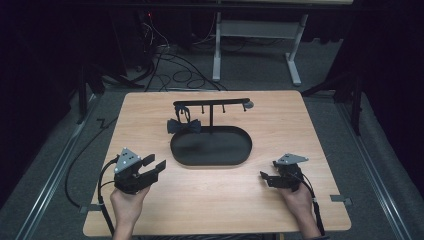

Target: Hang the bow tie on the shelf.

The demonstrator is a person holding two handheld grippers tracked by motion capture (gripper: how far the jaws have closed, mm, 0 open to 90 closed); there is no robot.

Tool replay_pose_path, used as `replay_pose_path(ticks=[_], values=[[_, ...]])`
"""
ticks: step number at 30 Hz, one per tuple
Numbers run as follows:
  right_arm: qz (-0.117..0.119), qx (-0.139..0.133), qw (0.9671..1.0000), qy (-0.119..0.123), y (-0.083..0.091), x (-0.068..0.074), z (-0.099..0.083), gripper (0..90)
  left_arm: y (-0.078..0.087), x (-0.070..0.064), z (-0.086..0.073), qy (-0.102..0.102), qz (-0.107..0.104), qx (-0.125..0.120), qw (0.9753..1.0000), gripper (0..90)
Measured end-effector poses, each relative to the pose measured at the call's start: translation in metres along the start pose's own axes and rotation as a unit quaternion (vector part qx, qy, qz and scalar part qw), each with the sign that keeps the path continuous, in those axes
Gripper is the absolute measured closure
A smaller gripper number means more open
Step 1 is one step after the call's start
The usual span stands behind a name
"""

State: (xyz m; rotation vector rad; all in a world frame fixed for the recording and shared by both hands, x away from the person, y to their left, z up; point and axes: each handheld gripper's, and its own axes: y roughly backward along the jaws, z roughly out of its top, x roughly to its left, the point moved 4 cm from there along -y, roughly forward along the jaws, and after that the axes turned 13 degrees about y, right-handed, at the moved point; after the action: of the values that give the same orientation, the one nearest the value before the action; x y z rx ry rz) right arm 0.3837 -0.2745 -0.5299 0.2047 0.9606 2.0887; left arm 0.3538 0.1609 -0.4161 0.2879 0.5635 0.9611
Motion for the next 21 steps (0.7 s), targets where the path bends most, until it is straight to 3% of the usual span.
replay_pose_path(ticks=[21], values=[[0.000,0.000,1.0000,0.000,0.000,0.000,0.000,31.3,-0.015,-0.001,-0.015,0.010,-0.010,0.019,0.9997,51.0]])
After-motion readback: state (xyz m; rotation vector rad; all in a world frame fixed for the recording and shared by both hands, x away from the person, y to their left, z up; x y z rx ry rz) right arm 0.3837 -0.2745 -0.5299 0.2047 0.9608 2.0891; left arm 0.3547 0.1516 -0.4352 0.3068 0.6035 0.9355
